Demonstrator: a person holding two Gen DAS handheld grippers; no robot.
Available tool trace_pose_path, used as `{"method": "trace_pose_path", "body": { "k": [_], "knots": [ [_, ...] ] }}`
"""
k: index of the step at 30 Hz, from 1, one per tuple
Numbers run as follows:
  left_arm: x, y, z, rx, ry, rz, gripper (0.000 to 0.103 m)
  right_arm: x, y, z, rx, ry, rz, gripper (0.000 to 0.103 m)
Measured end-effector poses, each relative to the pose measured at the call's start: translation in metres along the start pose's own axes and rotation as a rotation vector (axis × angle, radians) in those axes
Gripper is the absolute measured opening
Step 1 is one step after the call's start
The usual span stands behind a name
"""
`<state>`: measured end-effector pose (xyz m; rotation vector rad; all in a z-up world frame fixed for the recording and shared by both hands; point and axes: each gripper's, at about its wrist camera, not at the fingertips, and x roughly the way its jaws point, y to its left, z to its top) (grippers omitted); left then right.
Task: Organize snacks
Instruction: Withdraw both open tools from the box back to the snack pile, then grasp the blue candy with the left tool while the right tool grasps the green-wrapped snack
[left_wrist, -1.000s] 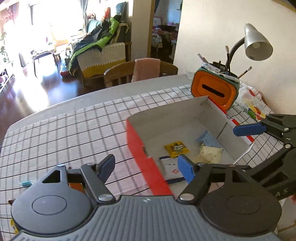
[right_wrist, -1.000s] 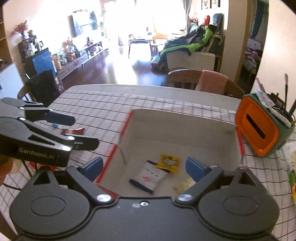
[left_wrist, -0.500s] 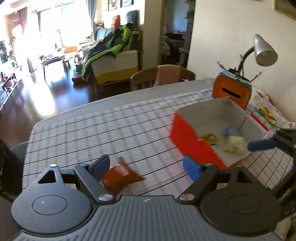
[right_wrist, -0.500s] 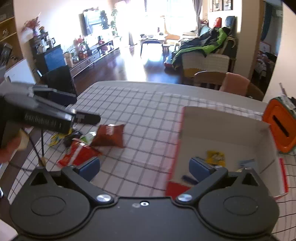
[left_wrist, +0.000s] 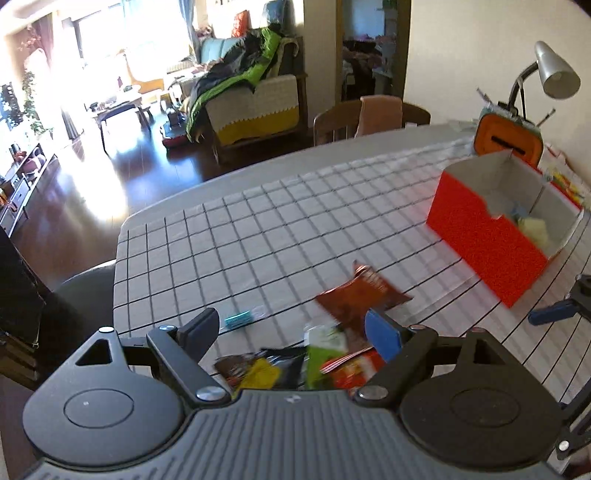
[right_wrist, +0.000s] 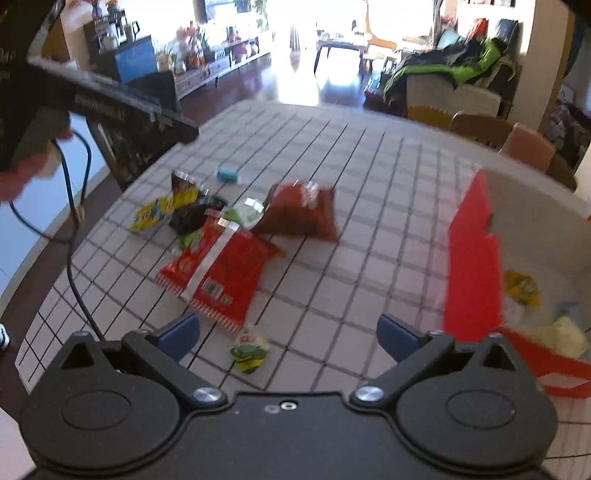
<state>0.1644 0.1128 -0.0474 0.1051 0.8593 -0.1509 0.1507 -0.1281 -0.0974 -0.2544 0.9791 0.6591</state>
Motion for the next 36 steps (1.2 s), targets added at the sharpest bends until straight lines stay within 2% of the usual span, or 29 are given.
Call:
{"method": "trace_pose_path", "body": {
  "k": [9, 13, 16, 21, 27, 29, 31, 34, 36],
  "knots": [
    [0.047, 0.043, 0.012, 0.160, 0.132, -0.069, 0.086, 0.039, 0.022, -0.011, 0.074, 0.087, -0.006, 0.096],
    [0.076, 0.049, 0.018, 0.223, 0.170, -0.079, 0.087, 0.046, 0.024, -0.014, 0.133, 0.093, -0.033, 0.094],
    [0.098, 0.049, 0.020, 0.263, 0.211, -0.083, 0.086, 0.053, 0.029, -0.016, 0.130, 0.106, -0.041, 0.091],
    [0.132, 0.057, 0.022, 0.234, 0.287, -0.114, 0.086, 0.068, 0.029, -0.017, 0.152, 0.136, -0.046, 0.079],
    [0.159, 0.064, 0.022, 0.232, 0.354, -0.145, 0.086, 0.071, 0.032, -0.015, 0.150, 0.134, -0.051, 0.073],
    [0.166, 0.068, 0.024, 0.228, 0.363, -0.149, 0.084, 0.073, 0.032, -0.014, 0.163, 0.144, -0.040, 0.073],
    [0.172, 0.068, 0.024, 0.228, 0.376, -0.159, 0.071, 0.074, 0.034, -0.014, 0.160, 0.144, -0.044, 0.072],
    [0.180, 0.064, 0.022, 0.259, 0.402, -0.158, 0.060, 0.076, 0.035, -0.014, 0.159, 0.153, -0.047, 0.066],
    [0.184, 0.060, 0.018, 0.288, 0.412, -0.146, 0.057, 0.078, 0.034, -0.014, 0.162, 0.162, -0.051, 0.062]
  ]
}}
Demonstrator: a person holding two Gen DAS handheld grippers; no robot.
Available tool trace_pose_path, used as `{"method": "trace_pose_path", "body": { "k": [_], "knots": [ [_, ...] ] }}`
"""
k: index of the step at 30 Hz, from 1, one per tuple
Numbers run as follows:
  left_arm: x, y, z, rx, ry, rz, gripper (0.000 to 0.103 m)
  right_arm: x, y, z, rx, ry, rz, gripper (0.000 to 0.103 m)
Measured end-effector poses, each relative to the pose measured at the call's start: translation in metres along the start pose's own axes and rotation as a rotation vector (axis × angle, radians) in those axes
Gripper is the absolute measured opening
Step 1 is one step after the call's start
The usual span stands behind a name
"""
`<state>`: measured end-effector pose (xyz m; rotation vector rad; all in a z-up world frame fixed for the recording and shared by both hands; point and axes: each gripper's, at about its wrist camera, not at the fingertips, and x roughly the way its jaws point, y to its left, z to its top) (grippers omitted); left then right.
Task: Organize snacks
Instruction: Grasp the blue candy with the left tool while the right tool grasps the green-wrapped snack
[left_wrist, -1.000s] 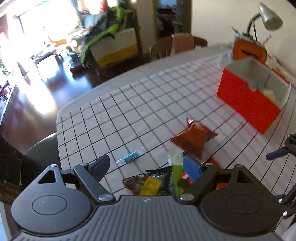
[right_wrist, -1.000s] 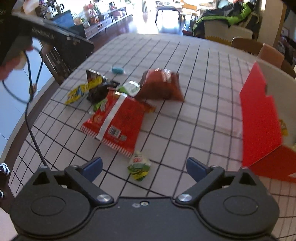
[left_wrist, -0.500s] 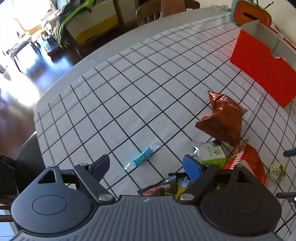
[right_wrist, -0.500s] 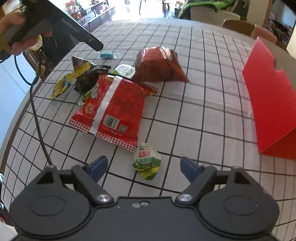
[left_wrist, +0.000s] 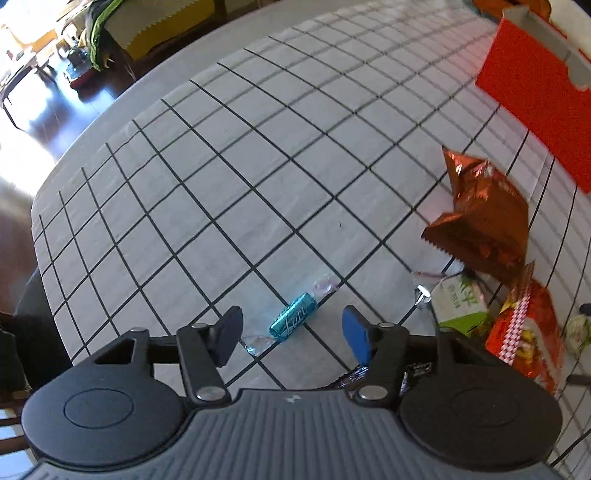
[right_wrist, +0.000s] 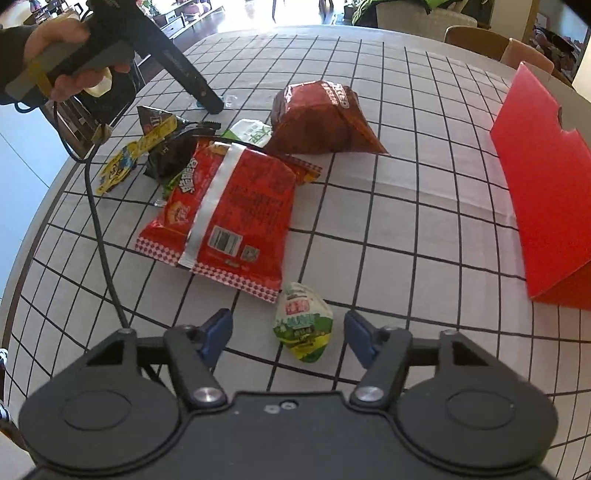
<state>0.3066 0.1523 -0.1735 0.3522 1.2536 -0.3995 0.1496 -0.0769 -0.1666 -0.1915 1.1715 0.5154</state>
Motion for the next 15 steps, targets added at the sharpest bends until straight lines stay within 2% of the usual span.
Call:
{"method": "trace_pose_path", "body": {
  "k": [5, 7, 11, 12, 15],
  "knots": [
    [0.002, -0.003, -0.002, 0.006, -0.008, -0.010, 0.049, 0.002, 0.001, 0.001, -0.011, 0.000, -0.019, 0.056],
    [0.001, -0.004, -0.003, -0.009, -0.016, -0.019, 0.037, 0.002, 0.001, 0.002, -0.017, 0.000, -0.032, 0.052],
    [-0.001, -0.013, -0.006, -0.016, -0.034, -0.015, 0.024, 0.002, 0.003, 0.002, -0.040, -0.002, -0.064, 0.041],
    [-0.001, -0.013, -0.006, -0.023, -0.037, -0.023, 0.017, 0.001, 0.004, 0.002, -0.046, -0.005, -0.070, 0.037],
    [-0.001, -0.016, -0.008, -0.041, -0.047, -0.017, 0.012, 0.001, 0.003, 0.001, -0.056, -0.011, -0.075, 0.035]
  ]
}}
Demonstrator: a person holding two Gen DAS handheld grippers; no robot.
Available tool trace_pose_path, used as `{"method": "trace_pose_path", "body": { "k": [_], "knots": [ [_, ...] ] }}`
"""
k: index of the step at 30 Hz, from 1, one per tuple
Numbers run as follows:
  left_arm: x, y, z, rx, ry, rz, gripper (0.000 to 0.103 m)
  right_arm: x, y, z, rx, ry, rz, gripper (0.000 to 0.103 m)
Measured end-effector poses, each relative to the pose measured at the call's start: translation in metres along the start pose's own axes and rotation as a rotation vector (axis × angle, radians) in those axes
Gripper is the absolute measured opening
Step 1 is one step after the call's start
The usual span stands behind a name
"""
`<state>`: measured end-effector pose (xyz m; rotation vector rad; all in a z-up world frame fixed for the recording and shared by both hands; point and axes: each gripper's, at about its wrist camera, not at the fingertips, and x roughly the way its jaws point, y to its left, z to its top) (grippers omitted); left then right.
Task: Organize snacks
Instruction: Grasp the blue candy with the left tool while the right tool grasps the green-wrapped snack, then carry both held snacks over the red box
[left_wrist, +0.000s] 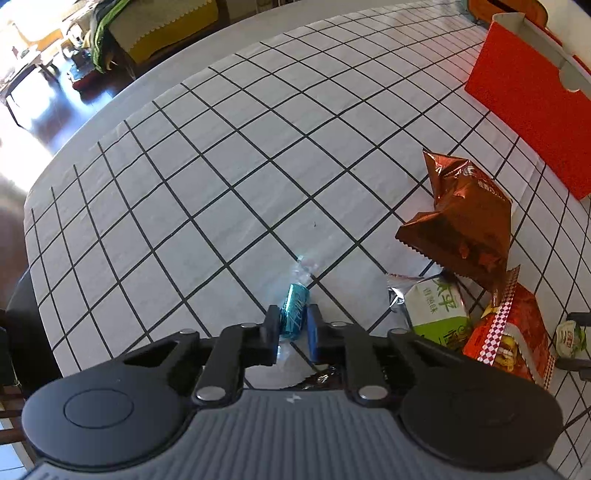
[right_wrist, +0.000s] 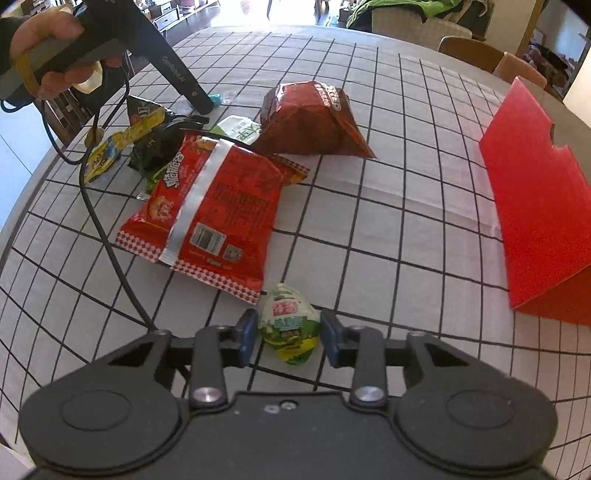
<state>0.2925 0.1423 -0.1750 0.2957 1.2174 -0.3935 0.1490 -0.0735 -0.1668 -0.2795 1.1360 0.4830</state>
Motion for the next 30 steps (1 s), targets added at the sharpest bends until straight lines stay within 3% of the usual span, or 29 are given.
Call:
{"method": "trace_pose_path", "body": {
  "k": [9, 18, 30],
  "knots": [
    [-0.007, 0.011, -0.004, -0.137, -0.038, 0.006, 0.012, -0.007, -0.011, -0.003, 0.048, -0.011, 0.001, 0.034],
    [-0.052, 0.021, -0.001, -0.287, -0.153, 0.007, 0.012, -0.041, -0.032, 0.001, 0.102, -0.085, -0.002, 0.034],
    [-0.124, -0.016, 0.007, -0.339, -0.293, 0.007, 0.012, -0.106, -0.086, 0.018, 0.145, -0.203, -0.001, 0.034]
  ]
}}
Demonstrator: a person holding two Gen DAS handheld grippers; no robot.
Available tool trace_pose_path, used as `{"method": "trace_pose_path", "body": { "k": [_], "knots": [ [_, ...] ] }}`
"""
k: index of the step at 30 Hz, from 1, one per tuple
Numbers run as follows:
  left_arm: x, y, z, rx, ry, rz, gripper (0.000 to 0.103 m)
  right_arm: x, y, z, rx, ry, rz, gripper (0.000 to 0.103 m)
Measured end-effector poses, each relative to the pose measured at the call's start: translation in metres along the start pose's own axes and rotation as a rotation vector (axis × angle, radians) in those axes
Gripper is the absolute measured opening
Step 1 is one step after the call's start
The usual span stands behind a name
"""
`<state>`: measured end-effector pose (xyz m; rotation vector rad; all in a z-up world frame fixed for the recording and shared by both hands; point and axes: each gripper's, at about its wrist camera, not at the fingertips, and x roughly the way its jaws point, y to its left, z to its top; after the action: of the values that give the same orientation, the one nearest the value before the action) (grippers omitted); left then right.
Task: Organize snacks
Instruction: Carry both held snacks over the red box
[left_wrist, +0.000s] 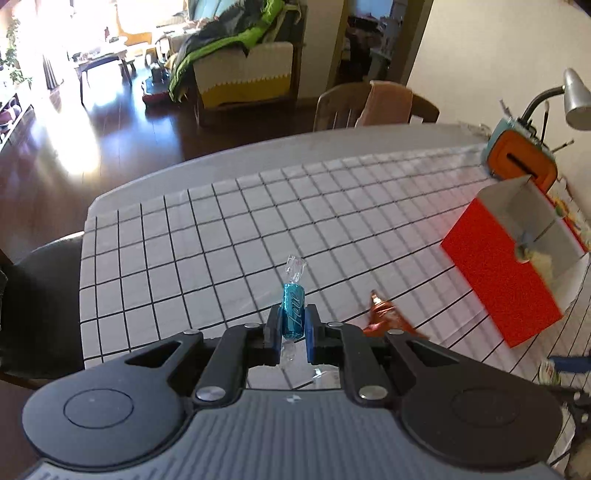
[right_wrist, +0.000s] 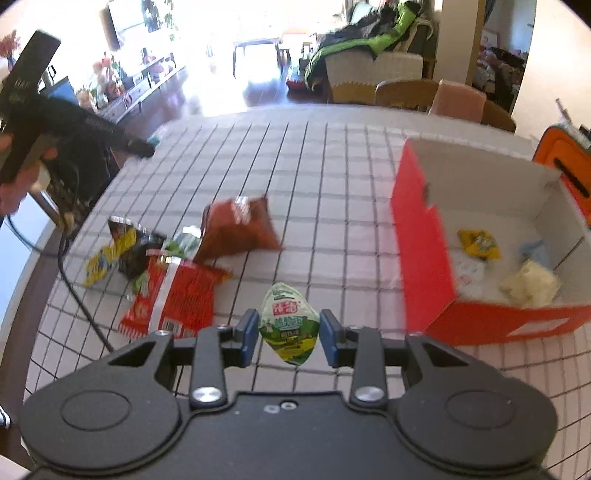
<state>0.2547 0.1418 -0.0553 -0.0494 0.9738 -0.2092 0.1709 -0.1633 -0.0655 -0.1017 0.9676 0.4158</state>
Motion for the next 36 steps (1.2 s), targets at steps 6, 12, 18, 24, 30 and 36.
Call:
{"method": "trace_pose_path", "body": {
  "k": [6, 12, 18, 24, 30, 36],
  "knots": [
    [-0.032, -0.038, 0.010, -0.024, -0.060, -0.011, 0.012, -0.022, -0.039, 0.019, -0.020, -0.063, -0.024, 0.034],
    [-0.044, -0.093, 0.021, -0.033, -0.093, -0.038, 0.012, -0.035, -0.091, 0.031, -0.019, -0.098, -0.056, 0.034],
    [-0.038, -0.160, 0.032, -0.028, -0.105, -0.086, 0.012, -0.039, -0.147, 0.037, -0.019, -0.104, -0.083, 0.034],
    [-0.015, -0.220, 0.040, -0.037, -0.085, -0.100, 0.012, -0.032, -0.198, 0.040, -0.023, -0.089, -0.110, 0.034],
    [0.015, -0.277, 0.046, -0.021, -0.043, -0.107, 0.012, -0.022, -0.238, 0.039, -0.021, -0.069, -0.120, 0.034],
    [0.046, -0.317, 0.049, 0.002, 0.009, -0.087, 0.012, -0.007, -0.262, 0.038, -0.043, -0.043, -0.122, 0.034]
  ]
}}
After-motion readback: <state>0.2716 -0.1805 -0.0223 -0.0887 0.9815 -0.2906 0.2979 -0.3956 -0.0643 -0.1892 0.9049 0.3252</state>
